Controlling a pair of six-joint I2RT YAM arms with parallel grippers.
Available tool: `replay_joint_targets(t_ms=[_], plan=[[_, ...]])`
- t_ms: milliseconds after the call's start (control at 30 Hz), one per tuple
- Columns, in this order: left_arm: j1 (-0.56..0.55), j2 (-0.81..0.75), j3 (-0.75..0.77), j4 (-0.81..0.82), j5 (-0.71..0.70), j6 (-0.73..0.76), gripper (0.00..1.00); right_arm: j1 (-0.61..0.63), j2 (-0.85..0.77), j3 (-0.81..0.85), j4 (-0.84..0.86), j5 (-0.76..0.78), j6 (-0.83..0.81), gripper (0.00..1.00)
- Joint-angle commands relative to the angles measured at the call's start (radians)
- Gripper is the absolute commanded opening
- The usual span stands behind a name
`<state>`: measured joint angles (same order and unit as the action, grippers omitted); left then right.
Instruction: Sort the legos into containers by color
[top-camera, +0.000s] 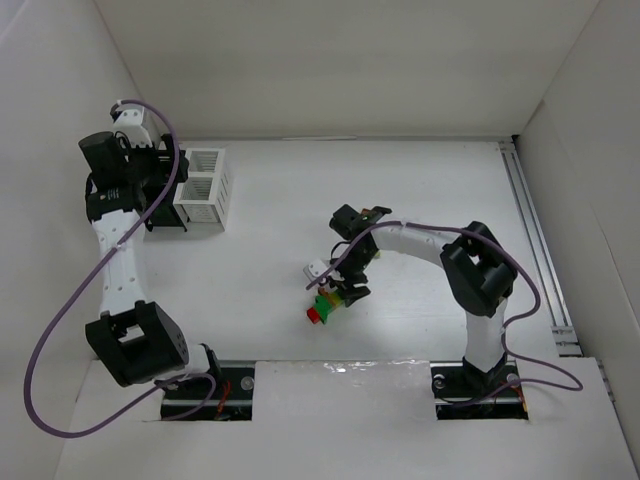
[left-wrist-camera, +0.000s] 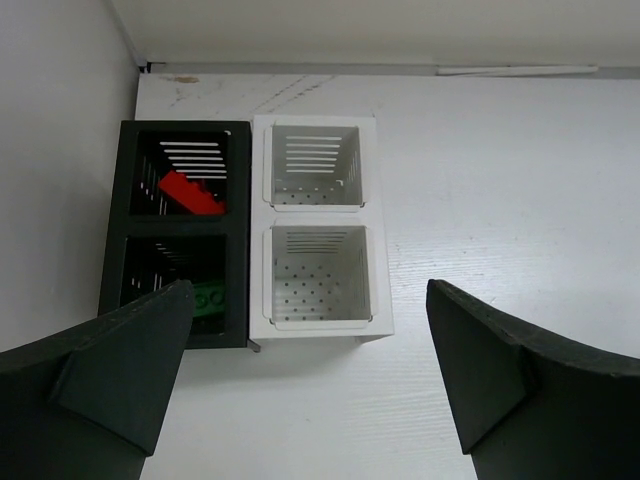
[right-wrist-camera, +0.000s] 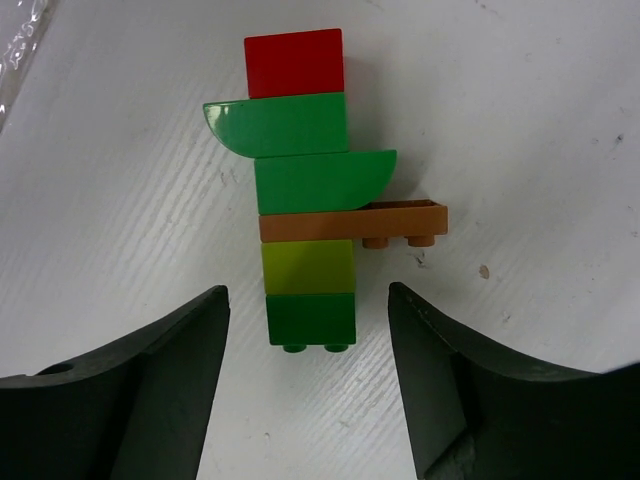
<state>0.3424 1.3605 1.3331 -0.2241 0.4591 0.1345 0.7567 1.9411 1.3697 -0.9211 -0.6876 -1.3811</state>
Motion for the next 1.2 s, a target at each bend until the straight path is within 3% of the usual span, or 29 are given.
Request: replay_joint_targets(t_ms=[0,300,467,567,600,733,767,833,1000,1167], plan=[[0.004,-0.009,0.034,0.035,0.006,0.013,1.00,0.013,0.001,0.008,0.051,-0.004,0.045,0.69],[0.004,0.000,0.023,0.055,0.035,0.022,1.00,0.013,0.001,-0.032,0.106,0.026,0.056,0.40],[0.004,-0.009,0.001,0.077,0.035,0.022,1.00,0.013,0.001,-0.050,0.117,0.051,0.056,0.47],[0.004,-0.009,0.001,0.068,0.047,0.022,1.00,0.004,0.001,-0.050,0.130,0.051,0.056,0.35],[0.004,-0.009,0.001,0.068,0.059,0.034,1.00,0.004,-0.008,-0.050,0.130,0.062,0.066,0.22],[0.004,-0.018,-0.008,0.030,0.234,0.076,1.00,-0.033,-0.048,-0.015,0.159,0.027,0.158,0.06],[0.004,-0.018,-0.008,0.029,0.339,0.089,1.00,-0.043,-0.057,-0.002,0.169,0.026,0.180,0.06],[-0.016,-0.029,-0.053,0.029,0.400,0.077,1.00,-0.086,-0.106,0.020,0.198,0.000,0.258,0.04],[-0.157,-0.052,-0.153,0.078,0.474,0.071,1.00,-0.149,-0.240,-0.015,0.472,0.058,0.470,0.00],[-0.250,0.001,-0.183,0.132,0.610,-0.039,0.95,-0.172,-0.405,-0.176,0.770,0.183,0.652,0.00]])
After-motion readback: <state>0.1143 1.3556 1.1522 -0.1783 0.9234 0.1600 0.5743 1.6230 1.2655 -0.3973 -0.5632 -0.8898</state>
